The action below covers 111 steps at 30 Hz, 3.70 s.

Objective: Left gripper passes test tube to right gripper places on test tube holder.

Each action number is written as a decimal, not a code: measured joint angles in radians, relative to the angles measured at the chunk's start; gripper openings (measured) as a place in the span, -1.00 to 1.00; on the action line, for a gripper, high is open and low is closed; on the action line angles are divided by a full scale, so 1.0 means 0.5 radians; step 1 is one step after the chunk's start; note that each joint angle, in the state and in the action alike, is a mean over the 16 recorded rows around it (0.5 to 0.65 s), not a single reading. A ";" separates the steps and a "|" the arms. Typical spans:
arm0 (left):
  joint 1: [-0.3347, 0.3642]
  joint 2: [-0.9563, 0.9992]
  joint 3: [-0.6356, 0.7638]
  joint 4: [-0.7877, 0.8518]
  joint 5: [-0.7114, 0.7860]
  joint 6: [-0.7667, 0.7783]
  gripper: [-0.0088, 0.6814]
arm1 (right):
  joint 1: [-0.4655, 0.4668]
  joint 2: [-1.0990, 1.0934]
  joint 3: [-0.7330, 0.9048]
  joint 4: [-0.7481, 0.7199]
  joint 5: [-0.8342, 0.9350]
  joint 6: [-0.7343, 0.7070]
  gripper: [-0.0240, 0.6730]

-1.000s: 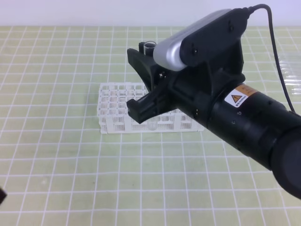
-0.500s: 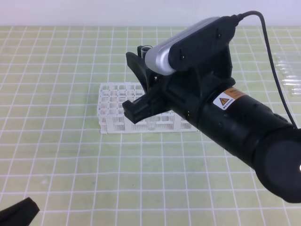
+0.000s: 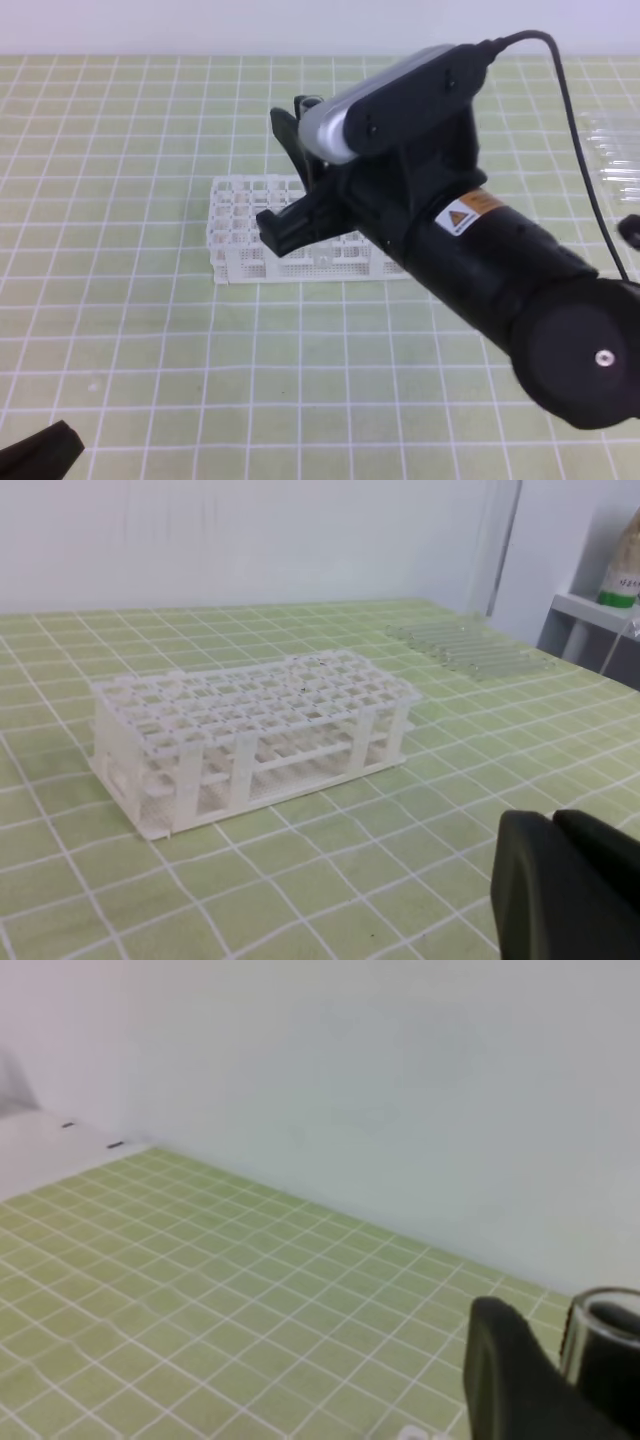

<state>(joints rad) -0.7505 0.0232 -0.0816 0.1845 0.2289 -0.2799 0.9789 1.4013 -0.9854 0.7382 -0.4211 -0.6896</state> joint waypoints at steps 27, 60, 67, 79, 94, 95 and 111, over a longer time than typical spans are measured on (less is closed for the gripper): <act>-0.001 -0.007 0.000 -0.003 -0.004 0.000 -0.98 | -0.367 0.336 -0.130 -1.366 -0.321 1.384 -0.68; 0.000 -0.004 0.000 -0.001 -0.008 -0.001 -0.98 | -0.383 1.380 -0.956 -1.828 -0.287 1.741 -0.68; 0.000 -0.005 0.000 -0.002 -0.008 -0.001 -0.98 | -0.383 1.403 -0.957 -1.826 -0.311 1.736 -0.68; 0.000 -0.004 0.000 -0.002 -0.006 -0.001 -0.98 | -0.383 1.424 -0.957 -1.825 -0.306 1.732 -0.68; 0.000 0.001 0.000 0.000 -0.018 -0.001 -0.98 | -0.383 1.439 -0.956 -1.825 -0.309 1.732 -0.68; 0.000 0.001 0.000 0.001 -0.020 -0.001 -0.98 | -0.383 1.441 -0.955 -1.825 -0.313 1.732 -0.68; 0.000 -0.006 0.000 -0.001 -0.010 -0.001 -0.98 | -0.384 1.463 -0.944 -1.815 -0.347 1.732 -0.67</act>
<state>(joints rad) -0.7508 0.0202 -0.0818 0.1842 0.2239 -0.2802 0.7869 2.1328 -1.4572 -0.1694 -0.5947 0.1761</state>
